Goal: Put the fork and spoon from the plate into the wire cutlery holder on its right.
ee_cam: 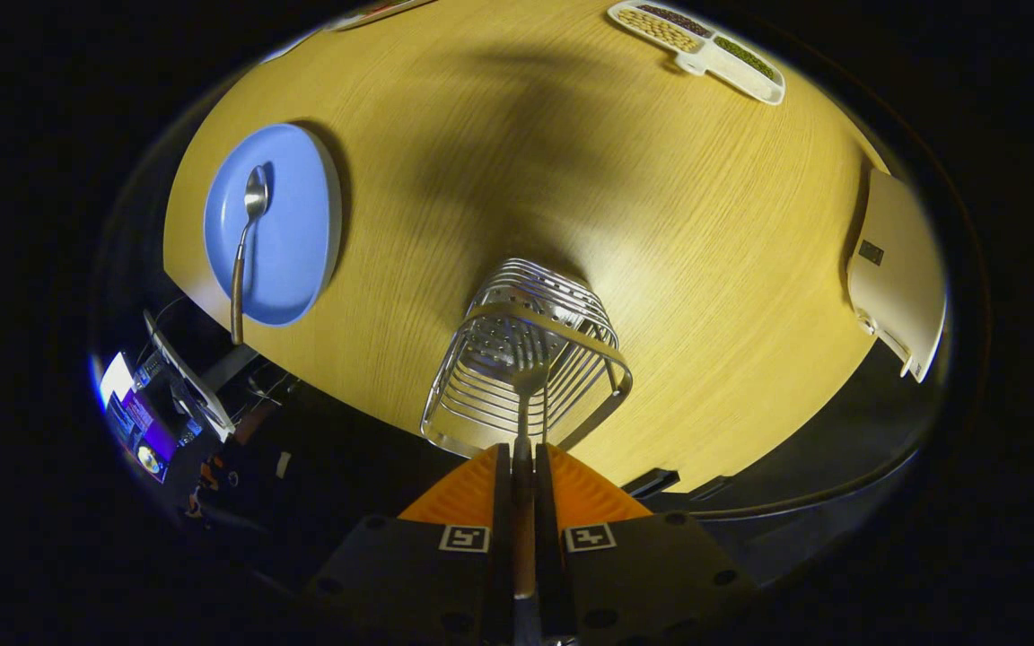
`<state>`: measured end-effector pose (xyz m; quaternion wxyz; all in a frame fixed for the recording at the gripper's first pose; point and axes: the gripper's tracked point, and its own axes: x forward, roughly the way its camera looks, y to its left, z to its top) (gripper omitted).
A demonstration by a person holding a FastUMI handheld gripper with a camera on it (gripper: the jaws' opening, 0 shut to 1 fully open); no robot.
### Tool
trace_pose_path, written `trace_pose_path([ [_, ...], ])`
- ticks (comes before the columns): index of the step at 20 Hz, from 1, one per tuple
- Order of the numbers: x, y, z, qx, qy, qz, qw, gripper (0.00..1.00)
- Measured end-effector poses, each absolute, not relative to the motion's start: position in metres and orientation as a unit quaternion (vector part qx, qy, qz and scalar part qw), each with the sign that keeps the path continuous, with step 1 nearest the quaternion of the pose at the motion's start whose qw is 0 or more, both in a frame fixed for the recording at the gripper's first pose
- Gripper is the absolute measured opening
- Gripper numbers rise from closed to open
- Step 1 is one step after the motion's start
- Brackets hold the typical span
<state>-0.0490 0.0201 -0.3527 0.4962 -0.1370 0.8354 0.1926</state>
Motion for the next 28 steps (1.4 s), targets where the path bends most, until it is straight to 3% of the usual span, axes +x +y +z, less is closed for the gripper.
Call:
trace_pose_path([
  [3,-0.041,0.023,-0.35,-0.122,0.815,0.204,0.528,0.16],
  [8,-0.022,0.049,-0.324,-0.04,0.739,0.226,0.633,0.18],
  [12,-0.015,0.092,-0.294,0.044,0.672,0.24,0.699,0.38],
  [13,-0.017,0.104,-0.288,0.062,0.661,0.244,0.707,0.38],
  [19,-0.038,0.205,-0.281,0.144,0.637,0.271,0.707,0.49],
  [28,-0.068,0.31,-0.356,0.12,0.659,0.254,0.697,0.49],
])
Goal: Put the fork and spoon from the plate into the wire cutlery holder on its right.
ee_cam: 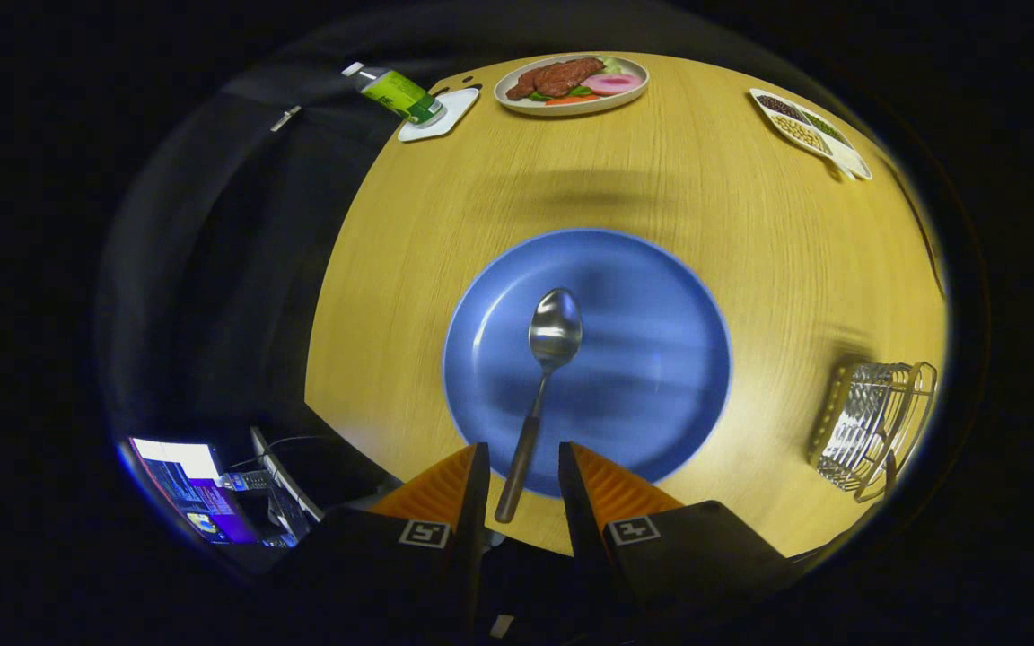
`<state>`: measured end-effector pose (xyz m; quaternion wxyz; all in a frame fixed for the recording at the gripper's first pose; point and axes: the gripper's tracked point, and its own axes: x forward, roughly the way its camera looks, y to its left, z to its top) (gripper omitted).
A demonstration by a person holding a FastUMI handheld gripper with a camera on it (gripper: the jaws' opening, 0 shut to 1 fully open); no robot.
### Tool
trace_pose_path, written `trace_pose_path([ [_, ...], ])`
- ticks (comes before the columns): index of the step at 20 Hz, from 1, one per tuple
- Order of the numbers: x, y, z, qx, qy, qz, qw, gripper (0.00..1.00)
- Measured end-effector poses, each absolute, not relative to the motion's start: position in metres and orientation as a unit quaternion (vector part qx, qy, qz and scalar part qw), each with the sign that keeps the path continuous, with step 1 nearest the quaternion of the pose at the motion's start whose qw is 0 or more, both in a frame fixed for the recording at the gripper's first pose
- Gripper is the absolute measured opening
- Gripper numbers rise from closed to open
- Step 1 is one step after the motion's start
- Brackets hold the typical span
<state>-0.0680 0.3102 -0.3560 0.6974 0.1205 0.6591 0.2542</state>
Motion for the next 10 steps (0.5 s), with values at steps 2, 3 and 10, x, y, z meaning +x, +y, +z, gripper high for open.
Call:
trace_pose_path([
  [2,-0.067,0.319,-0.371,0.115,0.664,0.243,0.698,0.49],
  [3,-0.067,0.322,-0.378,0.112,0.667,0.238,0.697,0.49],
  [10,-0.069,0.333,-0.414,0.095,0.684,0.209,0.692,0.32],
])
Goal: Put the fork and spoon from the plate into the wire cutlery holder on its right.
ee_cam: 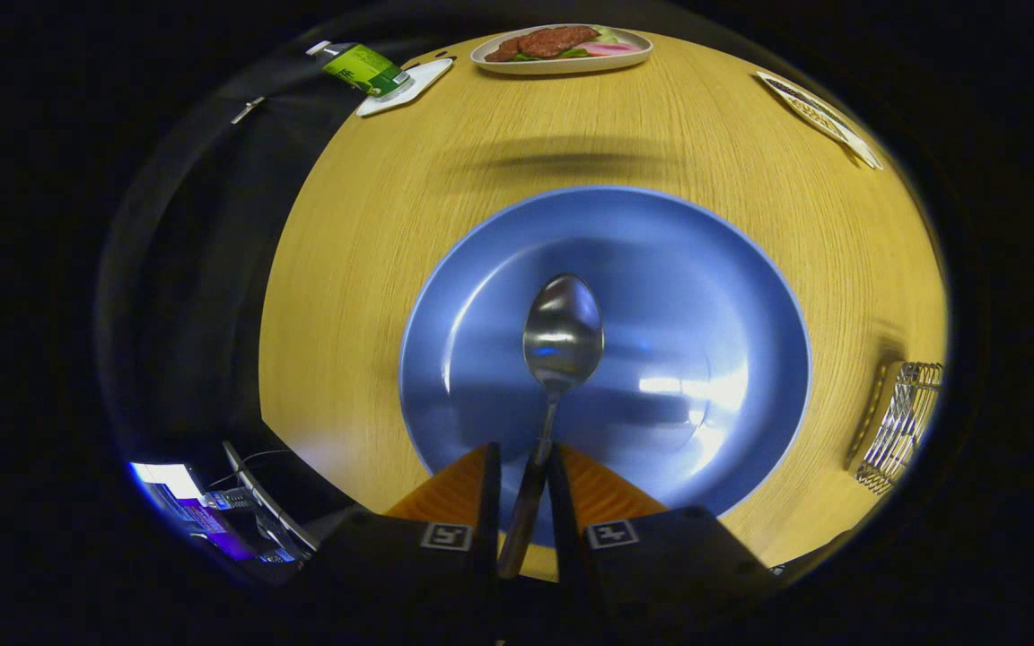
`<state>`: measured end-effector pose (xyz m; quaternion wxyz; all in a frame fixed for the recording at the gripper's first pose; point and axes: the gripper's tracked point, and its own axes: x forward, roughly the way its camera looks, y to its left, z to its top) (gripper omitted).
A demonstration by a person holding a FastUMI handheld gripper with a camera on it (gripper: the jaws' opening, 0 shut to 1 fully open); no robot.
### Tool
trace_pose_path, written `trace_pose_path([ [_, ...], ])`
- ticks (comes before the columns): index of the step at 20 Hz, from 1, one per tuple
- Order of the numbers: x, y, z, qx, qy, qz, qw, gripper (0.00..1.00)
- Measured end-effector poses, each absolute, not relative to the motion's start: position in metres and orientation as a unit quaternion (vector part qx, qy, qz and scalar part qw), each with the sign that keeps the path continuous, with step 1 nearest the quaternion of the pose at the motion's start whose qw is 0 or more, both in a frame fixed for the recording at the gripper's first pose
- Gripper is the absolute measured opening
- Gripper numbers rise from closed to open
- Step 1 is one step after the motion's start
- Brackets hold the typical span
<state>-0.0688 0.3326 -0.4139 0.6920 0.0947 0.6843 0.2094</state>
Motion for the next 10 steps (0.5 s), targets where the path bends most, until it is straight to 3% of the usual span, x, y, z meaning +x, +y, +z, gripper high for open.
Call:
trace_pose_path([
  [2,-0.067,0.326,-0.409,0.094,0.683,0.208,0.694,0.11],
  [10,-0.05,0.29,-0.354,0.176,0.66,0.238,0.69,0.1],
])
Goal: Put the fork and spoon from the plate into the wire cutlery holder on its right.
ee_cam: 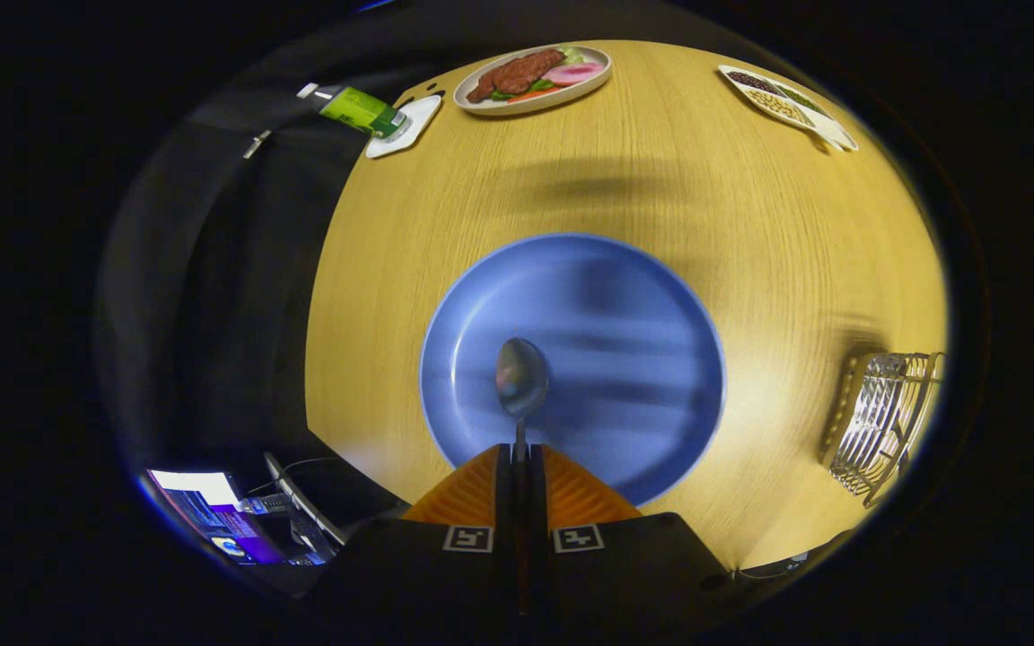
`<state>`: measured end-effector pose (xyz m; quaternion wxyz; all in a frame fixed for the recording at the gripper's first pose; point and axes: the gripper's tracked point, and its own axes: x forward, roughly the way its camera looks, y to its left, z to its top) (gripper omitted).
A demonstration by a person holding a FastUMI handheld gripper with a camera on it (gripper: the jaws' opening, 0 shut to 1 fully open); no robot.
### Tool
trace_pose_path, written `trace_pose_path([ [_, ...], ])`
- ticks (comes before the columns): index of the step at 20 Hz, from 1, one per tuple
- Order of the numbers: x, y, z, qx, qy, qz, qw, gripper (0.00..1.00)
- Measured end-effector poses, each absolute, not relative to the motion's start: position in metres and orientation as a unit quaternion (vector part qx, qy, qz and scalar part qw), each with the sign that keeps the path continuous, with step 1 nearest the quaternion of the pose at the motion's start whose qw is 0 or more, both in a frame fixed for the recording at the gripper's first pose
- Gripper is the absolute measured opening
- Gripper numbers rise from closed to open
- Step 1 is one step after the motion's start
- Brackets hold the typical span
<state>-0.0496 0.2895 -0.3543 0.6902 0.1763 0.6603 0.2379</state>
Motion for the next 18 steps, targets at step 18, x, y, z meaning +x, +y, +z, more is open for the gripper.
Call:
trace_pose_path([
  [18,-0.035,0.07,-0.248,0.181,0.649,0.225,0.704,0.1],
])
